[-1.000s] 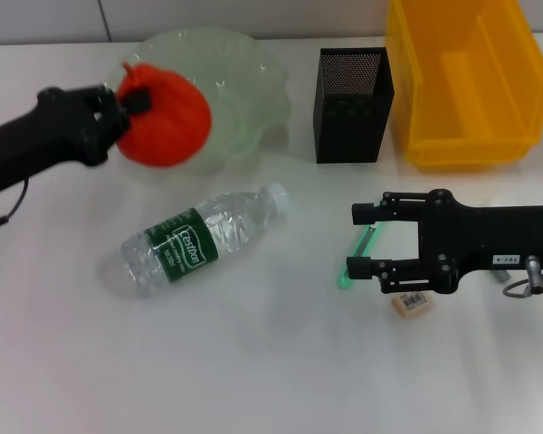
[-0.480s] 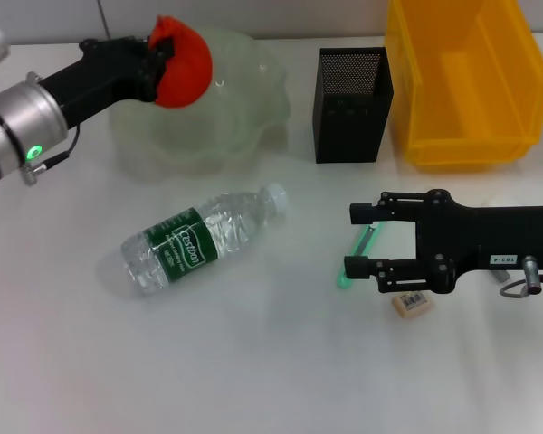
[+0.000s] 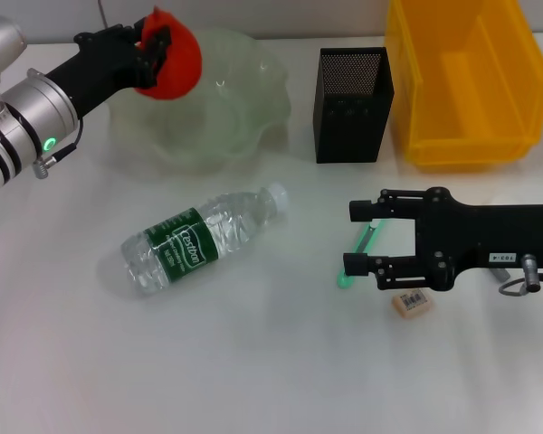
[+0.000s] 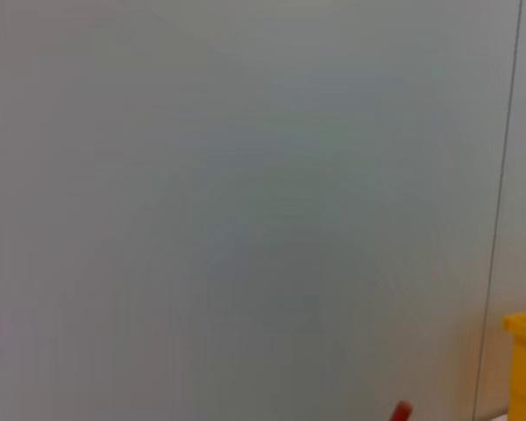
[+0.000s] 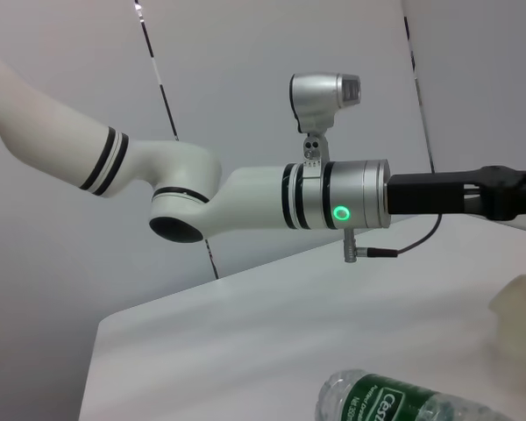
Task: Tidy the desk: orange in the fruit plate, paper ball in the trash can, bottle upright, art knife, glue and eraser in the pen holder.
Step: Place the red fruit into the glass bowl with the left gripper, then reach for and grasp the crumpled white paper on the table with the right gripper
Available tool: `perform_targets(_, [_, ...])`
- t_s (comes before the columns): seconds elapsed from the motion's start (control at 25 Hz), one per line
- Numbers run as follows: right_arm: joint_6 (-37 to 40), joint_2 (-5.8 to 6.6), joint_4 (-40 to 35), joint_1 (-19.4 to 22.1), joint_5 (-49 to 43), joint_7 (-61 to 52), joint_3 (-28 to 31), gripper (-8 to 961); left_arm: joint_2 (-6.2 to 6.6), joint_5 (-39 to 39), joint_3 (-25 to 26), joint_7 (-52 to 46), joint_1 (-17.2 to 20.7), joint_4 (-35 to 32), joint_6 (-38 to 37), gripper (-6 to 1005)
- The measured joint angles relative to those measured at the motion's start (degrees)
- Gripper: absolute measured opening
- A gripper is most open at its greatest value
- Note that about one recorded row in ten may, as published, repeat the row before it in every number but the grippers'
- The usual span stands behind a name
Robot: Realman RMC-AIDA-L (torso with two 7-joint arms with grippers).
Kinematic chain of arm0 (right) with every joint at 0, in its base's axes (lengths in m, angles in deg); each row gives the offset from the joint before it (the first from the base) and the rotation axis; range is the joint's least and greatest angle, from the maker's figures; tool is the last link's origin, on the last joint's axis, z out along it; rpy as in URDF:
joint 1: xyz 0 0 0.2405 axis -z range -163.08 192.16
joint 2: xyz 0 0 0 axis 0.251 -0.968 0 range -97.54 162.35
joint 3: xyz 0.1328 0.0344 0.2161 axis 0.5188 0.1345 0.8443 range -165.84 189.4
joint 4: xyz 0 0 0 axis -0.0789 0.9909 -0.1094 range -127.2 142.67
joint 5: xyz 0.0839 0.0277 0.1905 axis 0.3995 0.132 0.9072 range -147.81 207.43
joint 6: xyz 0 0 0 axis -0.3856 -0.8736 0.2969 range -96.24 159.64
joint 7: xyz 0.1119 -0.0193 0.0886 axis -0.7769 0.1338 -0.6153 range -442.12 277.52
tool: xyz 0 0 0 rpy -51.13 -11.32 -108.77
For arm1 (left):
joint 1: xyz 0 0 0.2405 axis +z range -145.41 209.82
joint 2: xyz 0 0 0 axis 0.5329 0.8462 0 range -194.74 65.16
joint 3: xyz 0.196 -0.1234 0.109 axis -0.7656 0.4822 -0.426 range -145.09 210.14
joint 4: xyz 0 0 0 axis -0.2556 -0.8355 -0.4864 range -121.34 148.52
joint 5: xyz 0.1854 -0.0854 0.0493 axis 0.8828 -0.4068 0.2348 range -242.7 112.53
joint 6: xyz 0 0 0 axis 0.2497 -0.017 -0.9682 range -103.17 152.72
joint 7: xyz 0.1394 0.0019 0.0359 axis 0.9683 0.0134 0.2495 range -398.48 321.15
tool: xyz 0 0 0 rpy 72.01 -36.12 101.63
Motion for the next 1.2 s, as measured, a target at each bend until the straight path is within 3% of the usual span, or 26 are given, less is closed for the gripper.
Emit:
perform_targets(0.44, [-0.3,0.00,-0.1,-0.3,0.1,-0.1,-0.1,738,-0.17,-0.1,0.1,0.1,-0.6,0.5,-0.9,473])
perform_targets(0.6, [-0.4,0.00,0.0,-0.3,0.1,-0.1,0.0,738,0.27,0.2,-0.5,-3.7,0.9,0.1,-8.9,579])
perform_targets(0.76, [-0.4,-0.01,0.2,-0.2,0.2,-0.1,0.1,737,0.86,1.7,-5.6,-13.1,5.3,-5.1,-21.0,806])
perform_targets(0.8, [-0.4,0.00,0.2,-0.1,0.2,-0.1,0.1,737,1.03,1.9,-10.5,-18.1,9.0,-9.9,-27.1,806])
perform_targets(0.92, [-0.4,0.02,0.3,-0.1,0.2,-0.1,0.2,737,1.56,2.0,-14.3,-20.7,11.7,-13.0,-32.1,807])
perform_targets(0.96, [-0.4,0.04,0.3,-0.2,0.2,-0.1,0.2,737,2.75,2.0,-18.6,-22.9,14.1,-15.1,-38.2,807])
perform_targets(1.2, [-0.5,0.18,0.3,-1.3,0.3,-0.8,0.2,736,5.11,5.6,-24.7,-26.2,15.4,-13.0,-43.8,802])
